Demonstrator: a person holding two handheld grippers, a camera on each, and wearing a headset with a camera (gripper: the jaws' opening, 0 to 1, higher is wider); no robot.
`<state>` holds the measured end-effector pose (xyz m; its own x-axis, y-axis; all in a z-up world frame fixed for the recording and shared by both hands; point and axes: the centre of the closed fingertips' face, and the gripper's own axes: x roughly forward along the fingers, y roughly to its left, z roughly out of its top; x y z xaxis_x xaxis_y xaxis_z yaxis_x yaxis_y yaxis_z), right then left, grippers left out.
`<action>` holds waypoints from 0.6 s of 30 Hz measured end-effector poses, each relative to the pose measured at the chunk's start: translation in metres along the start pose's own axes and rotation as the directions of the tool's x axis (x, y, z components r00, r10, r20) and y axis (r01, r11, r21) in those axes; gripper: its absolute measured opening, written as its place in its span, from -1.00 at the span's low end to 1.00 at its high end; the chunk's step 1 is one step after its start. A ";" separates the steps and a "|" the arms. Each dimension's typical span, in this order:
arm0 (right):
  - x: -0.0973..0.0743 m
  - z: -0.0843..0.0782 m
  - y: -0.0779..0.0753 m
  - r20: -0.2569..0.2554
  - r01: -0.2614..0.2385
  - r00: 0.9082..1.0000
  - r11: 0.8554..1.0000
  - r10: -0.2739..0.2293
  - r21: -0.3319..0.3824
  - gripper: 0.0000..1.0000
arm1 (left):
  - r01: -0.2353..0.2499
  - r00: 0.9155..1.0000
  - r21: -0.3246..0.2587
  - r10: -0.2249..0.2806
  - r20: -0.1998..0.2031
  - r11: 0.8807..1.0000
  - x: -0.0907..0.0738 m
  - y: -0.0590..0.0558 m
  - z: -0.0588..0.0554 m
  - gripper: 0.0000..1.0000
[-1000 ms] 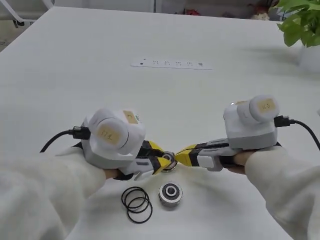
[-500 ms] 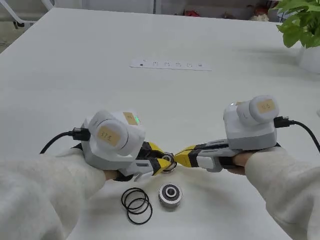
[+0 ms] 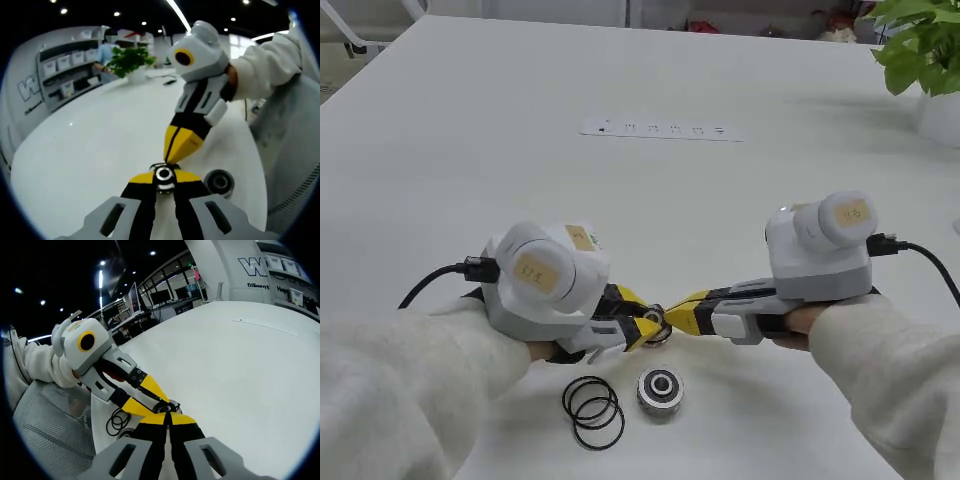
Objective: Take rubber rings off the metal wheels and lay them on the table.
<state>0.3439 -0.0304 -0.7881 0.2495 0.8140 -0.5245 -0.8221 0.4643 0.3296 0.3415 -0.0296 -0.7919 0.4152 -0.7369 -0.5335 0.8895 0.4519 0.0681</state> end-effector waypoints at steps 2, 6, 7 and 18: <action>0.000 0.000 0.000 0.000 0.000 1.000 1.000 0.000 0.003 -1.00 | 0.000 1.000 0.000 0.000 -0.001 1.000 0.000 0.000 0.000 -0.72; 0.000 0.000 0.000 0.001 -0.002 1.000 1.000 0.002 0.002 -1.00 | 0.000 1.000 0.000 0.000 0.000 1.000 0.000 0.000 0.000 -0.72; 0.000 0.000 0.000 0.001 -0.002 1.000 1.000 0.002 0.001 -1.00 | 0.000 1.000 0.000 0.000 0.000 1.000 0.000 0.000 0.000 -0.72; -0.002 0.005 0.001 0.026 -0.010 1.000 1.000 0.010 0.006 -1.00 | -0.003 1.000 -0.007 0.003 -0.002 1.000 0.000 0.000 0.000 -0.72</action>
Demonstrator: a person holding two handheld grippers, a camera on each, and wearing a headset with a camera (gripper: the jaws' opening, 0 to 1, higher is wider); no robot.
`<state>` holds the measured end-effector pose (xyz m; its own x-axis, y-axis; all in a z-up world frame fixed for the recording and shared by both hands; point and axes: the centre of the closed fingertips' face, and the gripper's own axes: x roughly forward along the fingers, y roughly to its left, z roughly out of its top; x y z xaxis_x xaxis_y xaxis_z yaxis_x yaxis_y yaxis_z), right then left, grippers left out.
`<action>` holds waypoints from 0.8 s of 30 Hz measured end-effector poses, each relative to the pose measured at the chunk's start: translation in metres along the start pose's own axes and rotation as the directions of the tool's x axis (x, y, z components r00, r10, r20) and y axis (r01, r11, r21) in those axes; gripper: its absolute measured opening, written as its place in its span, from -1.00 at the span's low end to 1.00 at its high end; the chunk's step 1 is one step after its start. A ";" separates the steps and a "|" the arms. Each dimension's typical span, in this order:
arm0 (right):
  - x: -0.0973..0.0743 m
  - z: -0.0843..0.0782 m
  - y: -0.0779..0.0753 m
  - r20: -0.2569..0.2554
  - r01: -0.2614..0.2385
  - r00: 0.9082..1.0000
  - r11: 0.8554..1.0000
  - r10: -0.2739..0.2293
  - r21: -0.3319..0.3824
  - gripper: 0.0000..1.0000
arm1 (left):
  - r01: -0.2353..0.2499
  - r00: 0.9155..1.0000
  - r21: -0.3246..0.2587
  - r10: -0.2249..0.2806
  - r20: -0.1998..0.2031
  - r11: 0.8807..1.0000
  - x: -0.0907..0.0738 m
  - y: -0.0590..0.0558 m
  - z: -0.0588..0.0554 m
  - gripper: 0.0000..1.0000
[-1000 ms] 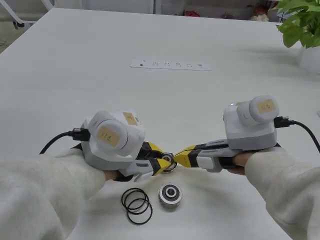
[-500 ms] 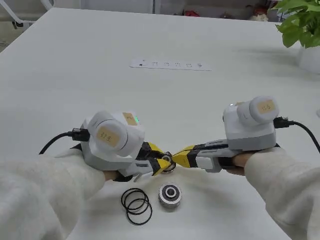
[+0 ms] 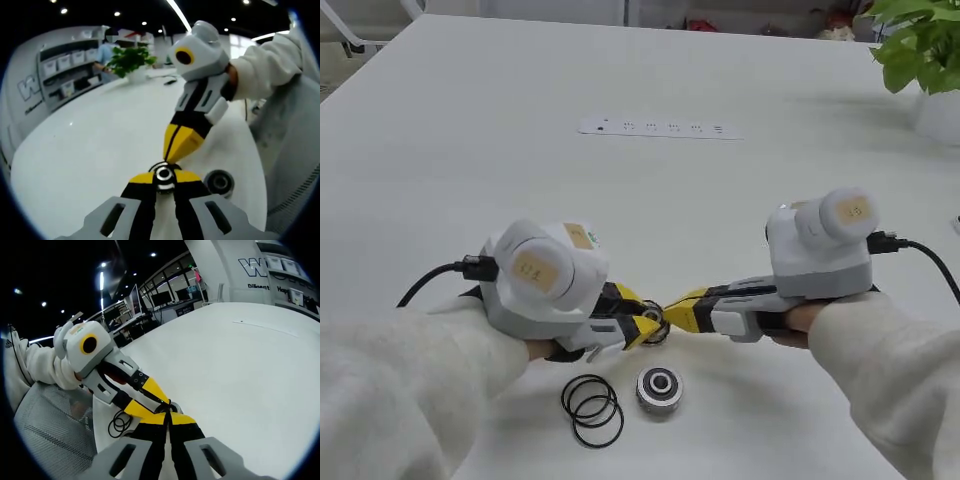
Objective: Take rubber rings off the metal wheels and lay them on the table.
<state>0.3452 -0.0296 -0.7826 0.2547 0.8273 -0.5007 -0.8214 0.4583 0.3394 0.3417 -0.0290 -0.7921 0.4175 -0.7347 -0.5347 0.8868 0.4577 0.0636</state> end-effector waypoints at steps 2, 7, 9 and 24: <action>-0.001 0.000 -0.002 0.001 0.006 1.000 1.000 -0.006 -0.002 -1.00 | -0.002 1.000 0.000 0.002 -0.001 1.000 0.000 0.000 0.000 -0.72; -0.001 -0.002 -0.003 -0.010 0.015 1.000 1.000 -0.015 0.006 -1.00 | -0.003 1.000 -0.008 0.003 -0.004 1.000 0.000 0.000 0.000 -0.72; -0.001 -0.003 -0.003 -0.010 0.016 1.000 1.000 -0.016 0.009 -1.00 | -0.002 1.000 -0.009 0.002 -0.003 1.000 0.000 0.000 0.000 -0.72; -0.002 -0.004 -0.004 -0.014 0.019 1.000 0.999 -0.019 0.042 -1.00 | 0.004 1.000 0.002 -0.004 0.006 1.000 -0.014 0.004 0.012 -0.48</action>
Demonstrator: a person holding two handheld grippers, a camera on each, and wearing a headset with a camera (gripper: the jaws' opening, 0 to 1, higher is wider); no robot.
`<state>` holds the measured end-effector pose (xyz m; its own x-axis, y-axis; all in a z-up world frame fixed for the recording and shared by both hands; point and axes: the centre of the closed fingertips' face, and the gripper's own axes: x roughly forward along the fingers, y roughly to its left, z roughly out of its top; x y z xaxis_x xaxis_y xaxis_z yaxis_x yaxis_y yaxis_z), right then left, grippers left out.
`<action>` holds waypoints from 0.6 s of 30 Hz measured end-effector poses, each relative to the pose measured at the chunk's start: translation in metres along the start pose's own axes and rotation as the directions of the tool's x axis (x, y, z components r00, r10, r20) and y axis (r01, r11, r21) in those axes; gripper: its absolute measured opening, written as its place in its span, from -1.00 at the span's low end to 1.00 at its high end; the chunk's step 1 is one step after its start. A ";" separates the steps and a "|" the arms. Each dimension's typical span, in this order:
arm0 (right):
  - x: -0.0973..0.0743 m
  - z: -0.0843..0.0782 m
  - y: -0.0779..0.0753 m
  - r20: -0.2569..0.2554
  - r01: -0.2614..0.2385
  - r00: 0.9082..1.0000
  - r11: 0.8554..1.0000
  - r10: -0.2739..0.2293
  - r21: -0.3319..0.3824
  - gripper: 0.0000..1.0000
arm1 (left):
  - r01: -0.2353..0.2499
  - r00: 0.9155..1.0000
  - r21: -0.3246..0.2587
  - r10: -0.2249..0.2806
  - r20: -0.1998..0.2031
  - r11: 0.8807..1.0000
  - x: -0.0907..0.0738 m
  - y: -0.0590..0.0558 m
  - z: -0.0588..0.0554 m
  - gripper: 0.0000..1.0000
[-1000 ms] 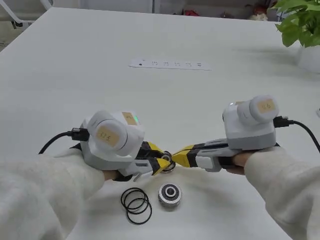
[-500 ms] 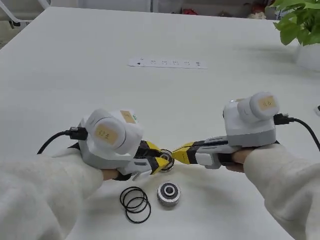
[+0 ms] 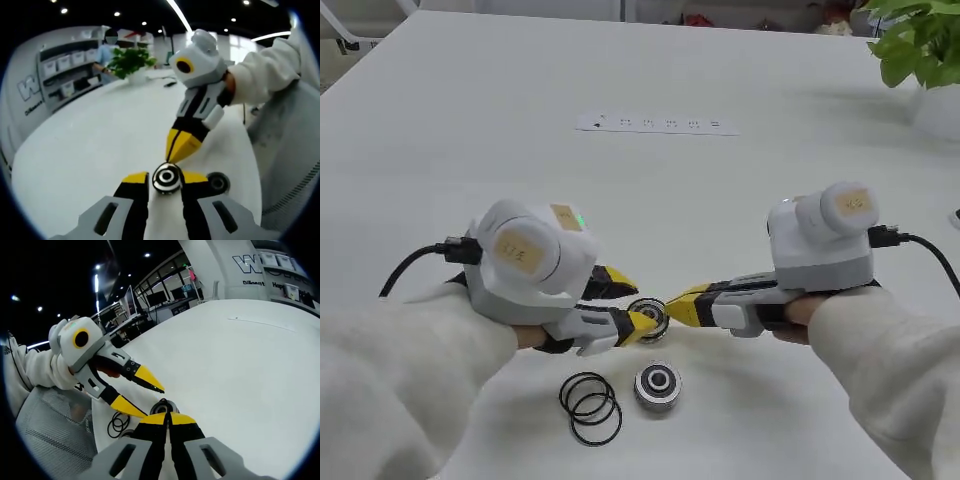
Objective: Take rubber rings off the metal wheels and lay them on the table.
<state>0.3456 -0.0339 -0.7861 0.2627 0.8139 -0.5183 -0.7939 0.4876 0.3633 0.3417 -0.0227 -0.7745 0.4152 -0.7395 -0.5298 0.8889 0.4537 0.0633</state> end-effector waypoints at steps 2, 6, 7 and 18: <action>0.000 0.001 0.000 0.002 -0.001 1.000 1.000 0.001 0.005 -1.00 | -0.003 1.000 -0.001 0.003 0.006 1.000 -0.003 0.002 0.003 -0.44; -0.001 0.002 0.001 0.007 -0.004 1.000 1.000 0.004 0.013 -1.00 | -0.002 1.000 0.000 0.002 0.023 1.000 -0.011 0.004 0.010 -0.28; -0.002 0.002 0.000 0.007 -0.003 1.000 1.000 0.003 0.014 -1.00 | 0.001 1.000 0.000 -0.001 0.025 1.000 -0.012 0.003 0.011 -0.25; -0.005 0.005 -0.001 0.022 -0.001 1.000 0.999 0.001 0.033 -1.00 | 0.003 0.999 0.038 -0.005 0.036 0.999 -0.031 0.004 0.020 -0.06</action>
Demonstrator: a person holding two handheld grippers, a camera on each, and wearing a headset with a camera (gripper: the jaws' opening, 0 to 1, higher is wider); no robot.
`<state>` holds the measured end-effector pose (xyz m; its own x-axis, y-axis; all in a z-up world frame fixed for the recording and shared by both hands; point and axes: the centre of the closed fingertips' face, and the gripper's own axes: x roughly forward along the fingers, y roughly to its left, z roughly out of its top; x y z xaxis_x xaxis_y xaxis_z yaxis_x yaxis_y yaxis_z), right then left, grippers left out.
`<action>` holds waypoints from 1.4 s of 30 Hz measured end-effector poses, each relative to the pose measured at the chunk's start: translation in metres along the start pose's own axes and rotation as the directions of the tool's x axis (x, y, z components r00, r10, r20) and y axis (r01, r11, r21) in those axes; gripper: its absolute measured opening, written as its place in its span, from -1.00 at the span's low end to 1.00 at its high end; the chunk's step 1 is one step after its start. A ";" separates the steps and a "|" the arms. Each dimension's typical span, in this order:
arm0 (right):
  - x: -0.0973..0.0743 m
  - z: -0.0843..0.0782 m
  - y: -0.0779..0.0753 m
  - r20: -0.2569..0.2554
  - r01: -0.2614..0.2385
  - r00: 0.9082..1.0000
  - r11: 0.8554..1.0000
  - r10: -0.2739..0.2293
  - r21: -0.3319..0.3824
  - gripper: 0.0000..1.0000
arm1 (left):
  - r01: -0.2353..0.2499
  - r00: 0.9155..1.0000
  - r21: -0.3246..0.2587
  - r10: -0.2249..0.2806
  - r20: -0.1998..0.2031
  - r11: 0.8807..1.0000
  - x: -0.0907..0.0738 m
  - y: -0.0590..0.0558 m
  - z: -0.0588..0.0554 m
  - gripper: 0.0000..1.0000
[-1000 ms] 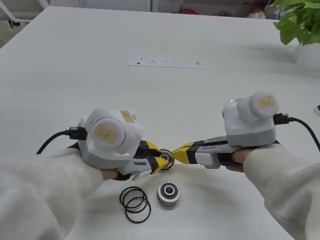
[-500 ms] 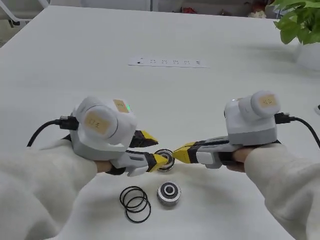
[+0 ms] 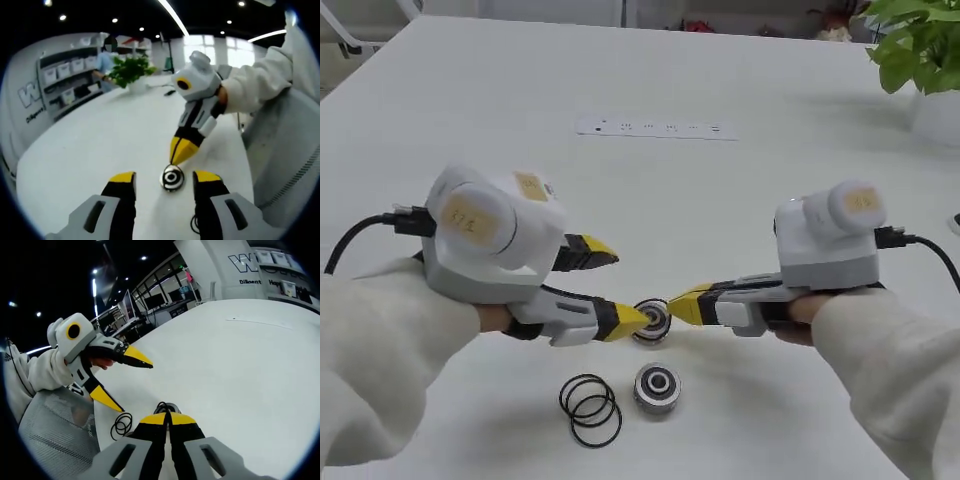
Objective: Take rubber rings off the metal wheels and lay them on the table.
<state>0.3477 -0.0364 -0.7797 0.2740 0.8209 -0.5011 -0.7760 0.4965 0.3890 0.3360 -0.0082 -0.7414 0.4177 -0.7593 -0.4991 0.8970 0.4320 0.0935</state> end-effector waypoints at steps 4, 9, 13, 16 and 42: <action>-0.001 0.002 0.001 0.006 -0.007 1.000 1.000 0.007 0.010 -1.00 | 0.001 1.000 0.005 -0.002 0.006 1.000 -0.006 0.000 0.004 -0.01; -0.003 0.003 0.003 0.008 -0.012 1.000 1.000 0.011 0.012 -1.00 | 0.002 1.000 0.002 -0.002 0.014 1.000 -0.013 0.001 0.006 0.03; -0.006 0.010 0.005 0.033 -0.014 0.999 1.000 0.014 0.015 -1.00 | -0.011 1.000 0.002 0.011 0.024 1.000 -0.020 0.004 0.009 0.08; -0.009 0.014 0.004 0.046 -0.012 0.999 1.000 0.011 0.023 -1.00 | -0.019 0.999 -0.005 0.019 0.027 1.000 -0.024 0.006 0.010 0.10; -0.010 0.035 0.056 0.092 -0.152 0.985 0.987 0.148 0.044 -1.00 | -0.138 0.984 -0.064 0.144 0.102 0.988 -0.098 0.032 0.023 0.40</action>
<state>0.3211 -0.0075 -0.7260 0.2077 0.9077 -0.3645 -0.7830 0.3776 0.4943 0.3276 0.0684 -0.6694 0.5548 -0.7349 -0.3900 0.8199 0.5625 0.1064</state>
